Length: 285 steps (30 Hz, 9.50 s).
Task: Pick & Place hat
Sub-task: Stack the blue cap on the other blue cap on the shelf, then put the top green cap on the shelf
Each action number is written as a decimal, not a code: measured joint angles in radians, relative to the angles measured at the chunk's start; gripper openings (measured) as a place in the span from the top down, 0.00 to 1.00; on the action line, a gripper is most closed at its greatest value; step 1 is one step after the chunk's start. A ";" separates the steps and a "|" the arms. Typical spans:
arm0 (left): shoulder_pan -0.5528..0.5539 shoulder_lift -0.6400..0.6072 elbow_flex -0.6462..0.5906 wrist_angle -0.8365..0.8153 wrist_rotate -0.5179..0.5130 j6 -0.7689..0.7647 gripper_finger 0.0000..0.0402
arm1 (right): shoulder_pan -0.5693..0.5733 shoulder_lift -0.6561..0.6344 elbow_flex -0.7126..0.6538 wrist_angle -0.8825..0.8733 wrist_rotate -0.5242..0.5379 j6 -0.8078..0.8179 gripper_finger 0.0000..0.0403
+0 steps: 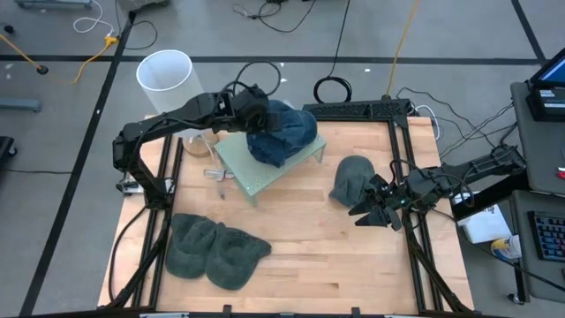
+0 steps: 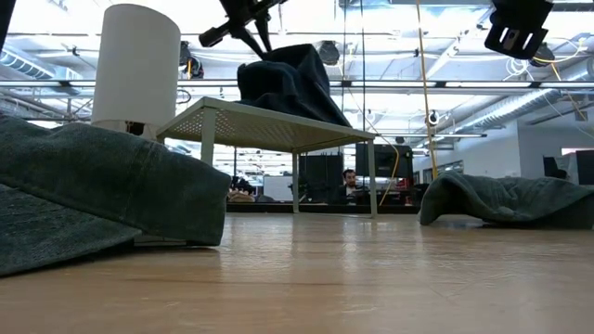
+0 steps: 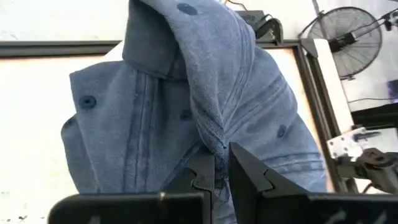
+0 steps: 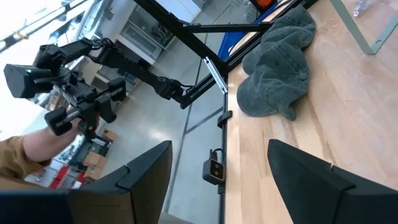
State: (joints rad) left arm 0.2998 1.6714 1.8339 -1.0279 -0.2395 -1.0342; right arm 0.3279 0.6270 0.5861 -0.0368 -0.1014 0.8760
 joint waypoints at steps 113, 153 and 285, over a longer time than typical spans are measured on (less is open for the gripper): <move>-0.726 -0.206 0.000 -0.151 0.103 0.435 0.35 | -1.142 0.573 0.442 -0.732 -0.397 -0.893 0.36; -0.728 -0.255 0.000 -0.150 0.213 0.389 0.23 | -1.479 1.335 0.765 -1.229 -0.399 -1.508 0.36; -0.498 -0.227 -0.001 1.081 -0.277 0.073 0.23 | -0.242 0.319 0.655 0.578 0.313 -2.333 0.99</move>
State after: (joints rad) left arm -0.1981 1.4441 1.8330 0.0531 -0.5170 -0.9613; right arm 0.0859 0.9462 1.2415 0.5412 0.2113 -1.4568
